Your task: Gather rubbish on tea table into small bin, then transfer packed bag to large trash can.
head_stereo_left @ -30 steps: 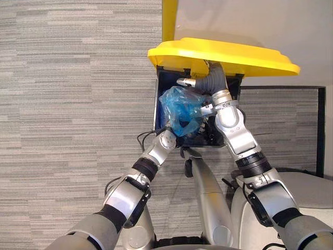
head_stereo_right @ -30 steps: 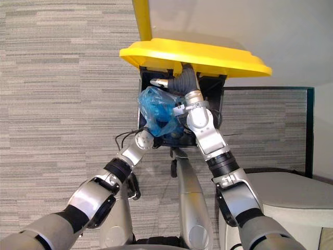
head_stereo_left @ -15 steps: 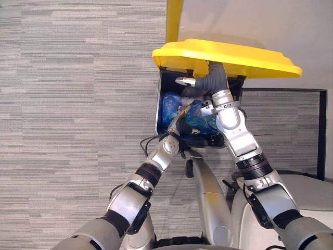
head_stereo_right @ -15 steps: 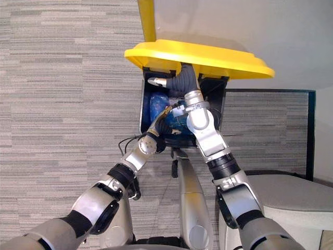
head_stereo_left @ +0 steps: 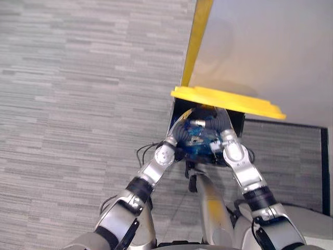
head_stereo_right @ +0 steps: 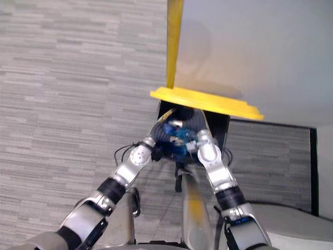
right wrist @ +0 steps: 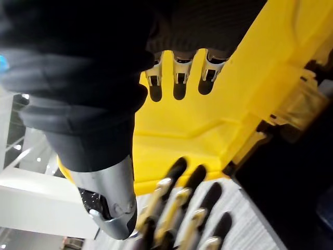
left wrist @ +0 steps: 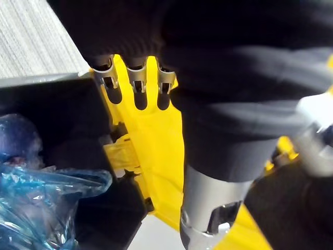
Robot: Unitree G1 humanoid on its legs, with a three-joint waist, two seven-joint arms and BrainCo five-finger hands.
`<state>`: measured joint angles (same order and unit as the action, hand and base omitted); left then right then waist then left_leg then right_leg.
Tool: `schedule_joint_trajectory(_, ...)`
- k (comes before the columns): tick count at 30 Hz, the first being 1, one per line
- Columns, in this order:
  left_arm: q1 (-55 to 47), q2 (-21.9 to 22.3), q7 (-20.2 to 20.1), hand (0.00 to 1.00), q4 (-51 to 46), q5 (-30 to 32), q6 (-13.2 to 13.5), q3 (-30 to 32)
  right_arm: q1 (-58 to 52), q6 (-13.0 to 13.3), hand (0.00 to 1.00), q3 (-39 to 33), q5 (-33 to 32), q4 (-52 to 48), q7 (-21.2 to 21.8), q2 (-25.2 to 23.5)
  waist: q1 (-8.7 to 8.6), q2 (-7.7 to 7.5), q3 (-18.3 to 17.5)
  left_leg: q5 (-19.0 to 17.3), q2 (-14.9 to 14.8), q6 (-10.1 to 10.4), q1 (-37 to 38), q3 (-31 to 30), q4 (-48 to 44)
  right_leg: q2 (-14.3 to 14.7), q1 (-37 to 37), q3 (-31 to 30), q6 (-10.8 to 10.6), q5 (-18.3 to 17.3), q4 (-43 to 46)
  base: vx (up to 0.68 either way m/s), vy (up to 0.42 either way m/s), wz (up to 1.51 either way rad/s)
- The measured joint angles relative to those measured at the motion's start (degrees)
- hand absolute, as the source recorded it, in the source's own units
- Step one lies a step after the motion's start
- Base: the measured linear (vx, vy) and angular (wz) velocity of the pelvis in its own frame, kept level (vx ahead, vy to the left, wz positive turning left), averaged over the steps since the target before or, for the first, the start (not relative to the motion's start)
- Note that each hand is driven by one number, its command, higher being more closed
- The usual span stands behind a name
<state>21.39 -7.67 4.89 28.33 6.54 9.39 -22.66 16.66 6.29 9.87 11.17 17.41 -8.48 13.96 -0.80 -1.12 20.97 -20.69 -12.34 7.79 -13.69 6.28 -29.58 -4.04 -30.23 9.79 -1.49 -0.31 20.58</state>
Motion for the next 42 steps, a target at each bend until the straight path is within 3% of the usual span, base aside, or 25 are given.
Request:
schedule_joint_trajectory(8,-16.48,-4.47,-2.52,0.0,-0.78,-4.34,0.78,10.64,-7.81,0.11,0.0,-2.97,1.53,5.16,2.58,-0.12,0.12,0.05,-3.0,2.95,0.56,0.53,6.73,-0.68,6.8,0.22,5.41,1.24,-0.33,-0.15,-1.95,0.05,-0.005,0.08)
schedule_joint_trajectory(15,-23.33,-4.4,-2.6,0.0,9.56,-4.17,0.46,22.48,-11.98,0.13,0.0,-5.64,1.94,9.63,3.9,-1.7,0.14,-0.09,-6.49,3.12,0.96,0.41,11.71,-0.01,8.04,0.08,9.71,0.81,-0.77,-0.45,-2.59,-0.01,0.004,-0.02)
schedule_joint_trajectory(20,-27.1,-4.19,-2.41,0.0,12.92,-3.88,-0.19,24.31,-13.33,0.15,0.0,-5.85,1.32,10.99,4.82,-3.33,0.98,-0.83,-6.83,1.68,1.32,-0.39,13.66,2.07,5.0,0.48,11.31,-1.77,-2.62,0.24,-2.8,-0.1,0.013,-0.26)
schedule_joint_trajectory(24,-28.51,-3.95,-2.36,0.0,13.01,-3.65,-0.22,25.19,-18.24,0.15,0.0,-6.21,-0.74,10.81,4.92,-5.76,1.73,-2.93,-6.72,-0.06,1.16,-1.45,12.94,3.41,0.53,0.23,12.05,-3.1,-5.48,1.27,-4.23,-0.18,0.034,-0.22)
schedule_joint_trajectory(26,-29.2,-2.89,-2.19,0.0,13.04,-3.65,-0.42,25.61,-20.72,0.3,0.0,-6.86,-2.28,10.19,4.99,-7.61,1.5,-3.03,-6.83,1.97,0.21,-1.8,11.58,4.78,1.3,-0.46,6.69,-3.7,-0.13,-2.14,13.08,-0.21,-0.044,-0.18)
schedule_joint_trajectory(29,-30.13,-1.02,-2.04,0.0,12.55,-3.65,-0.82,25.39,-24.97,0.74,0.0,-8.01,-2.69,10.37,5.01,-9.28,1.58,-3.84,-7.52,2.9,0.15,-1.2,11.22,4.95,1.77,-3.49,8.16,-4.11,1.21,-7.97,34.93,-0.12,-0.105,-0.06)
schedule_joint_trajectory(30,-30.35,-0.67,-2.04,0.0,12.46,-3.65,-0.83,25.39,-25.5,0.89,0.0,-8.09,-2.69,10.45,5.02,-9.64,1.55,-4.01,-7.63,2.91,0.03,-1.14,10.9,5.16,1.72,-4.24,9.17,-4.58,0.71,-9.57,36.0,-0.04,-0.175,-0.2)
schedule_joint_trajectory(31,-30.19,-0.35,-1.94,0.0,11.97,-3.67,-1.27,25.56,-26.32,1.09,0.0,-8.83,-2.65,10.92,5.0,-10.22,1.27,-4.81,-8.15,2.99,-0.17,-0.85,9.8,5.2,1.71,-3.65,9.53,-4.16,-1.1,-10.39,33.59,-0.04,-0.165,-0.26)
schedule_joint_trajectory(32,-29.99,1.44,-1.75,0.0,11.76,-3.67,-1.56,25.43,-26.83,1.05,0.0,-10.54,-2.65,12.32,4.83,-10.44,1.49,-3.01,-8.87,4.71,-1.06,0.05,9.38,4.89,5.13,-0.93,10.89,-3.29,-1.45,-10.64,26.87,-0.03,-0.149,-0.4)
schedule_joint_trajectory(33,-30.14,2.52,-1.67,0.0,11.46,-3.68,-1.55,25.48,-27.08,1.04,0.0,-11.18,-2.65,12.88,4.81,-10.45,1.75,-2.24,-9.43,5.83,-1.3,-0.54,9.72,4.95,7.71,0.63,12.31,-3.6,-1.59,-10.74,21.7,-0.02,-0.127,-0.64)
schedule_joint_trajectory(34,-31.05,3.66,-1.54,0.0,10.23,-3.72,-1.21,25.57,-27.15,1.27,0.0,-11.57,-2.68,13.23,4.77,-10.62,2.0,-2.63,-10.7,9.56,-1.25,-0.51,10.01,6.24,11.96,0.37,13.52,-3.37,-0.5,-13.64,16.95,0.01,-0.168,-0.58)
schedule_joint_trajectory(35,-30.54,4.17,-1.56,0.0,11.02,-3.72,-1.38,25.51,-26.82,1.89,0.0,-12.31,-2.75,15.77,4.66,-10.55,1.18,-3.83,-10.89,11.08,0.55,1.12,10.62,6.95,13.91,0.14,15.15,-3.86,1.61,-16.74,11.83,0.02,-0.193,-0.49)
schedule_joint_trajectory(37,-29.18,5.23,-1.54,0.0,11.94,-3.74,-1.48,25.48,-25.26,1.43,0.0,-13.35,-3.71,21.95,4.62,-9.22,0.77,-1.74,-11.46,12.98,-0.43,0.0,11.01,6.82,17.01,2.05,16.23,-3.44,2.37,-13.93,7.61,-0.03,-0.122,-0.15)
schedule_joint_trajectory(40,-29.33,4.69,-0.95,0.0,12.46,-3.77,-1.06,25.64,-25.94,0.84,0.0,-14.68,-5.05,25.29,4.12,-7.97,0.51,0.23,-12.94,15.63,-0.31,-1.38,12.58,4.89,22.51,3.98,18.77,-3.09,2.7,-9.97,0.15,-0.04,-0.013,-0.07)
schedule_joint_trajectory(42,-29.26,4.35,-0.94,0.0,13.18,-3.76,-1.14,25.66,-25.74,0.85,0.0,-15.66,-5.16,26.27,3.6,-7.79,0.15,0.51,-13.17,17.23,0.25,-2.09,12.59,4.81,24.37,4.02,19.15,-3.21,2.39,-8.27,-2.45,-0.05,0.036,0.0)
